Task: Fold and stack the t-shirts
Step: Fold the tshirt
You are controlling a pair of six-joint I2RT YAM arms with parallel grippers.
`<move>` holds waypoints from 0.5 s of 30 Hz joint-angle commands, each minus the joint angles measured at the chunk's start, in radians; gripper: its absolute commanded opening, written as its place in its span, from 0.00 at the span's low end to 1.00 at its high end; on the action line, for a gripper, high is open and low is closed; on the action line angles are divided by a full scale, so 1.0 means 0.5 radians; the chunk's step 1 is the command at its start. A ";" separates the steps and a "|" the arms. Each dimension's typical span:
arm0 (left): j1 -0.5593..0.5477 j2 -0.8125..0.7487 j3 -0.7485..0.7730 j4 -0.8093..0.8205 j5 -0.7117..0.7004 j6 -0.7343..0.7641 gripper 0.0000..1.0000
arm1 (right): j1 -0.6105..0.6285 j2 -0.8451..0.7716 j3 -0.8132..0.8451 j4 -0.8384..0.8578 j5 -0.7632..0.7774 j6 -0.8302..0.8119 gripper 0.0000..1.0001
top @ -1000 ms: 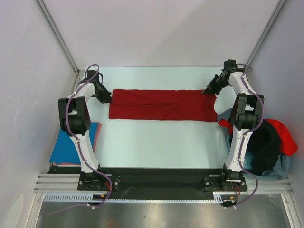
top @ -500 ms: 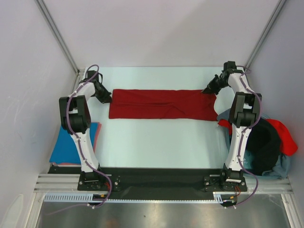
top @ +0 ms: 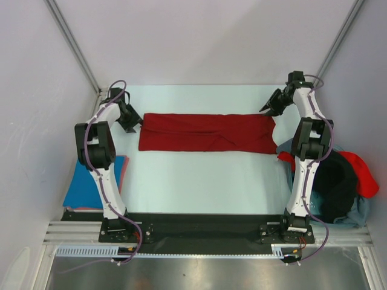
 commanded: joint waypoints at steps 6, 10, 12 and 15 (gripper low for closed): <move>0.007 -0.615 -0.396 0.032 -0.133 0.181 0.57 | -0.064 -0.325 0.002 -0.370 0.421 -0.309 0.56; -0.017 -0.812 -0.813 0.170 -0.004 0.141 0.59 | -0.030 -0.645 -0.498 -0.220 0.341 -0.309 0.59; -0.023 -0.873 -0.930 0.222 0.072 0.102 0.59 | -0.015 -0.804 -0.746 -0.137 0.298 -0.315 0.60; -0.026 -0.889 -1.075 0.287 0.110 0.071 0.60 | 0.007 -0.924 -0.986 -0.064 0.261 -0.340 0.63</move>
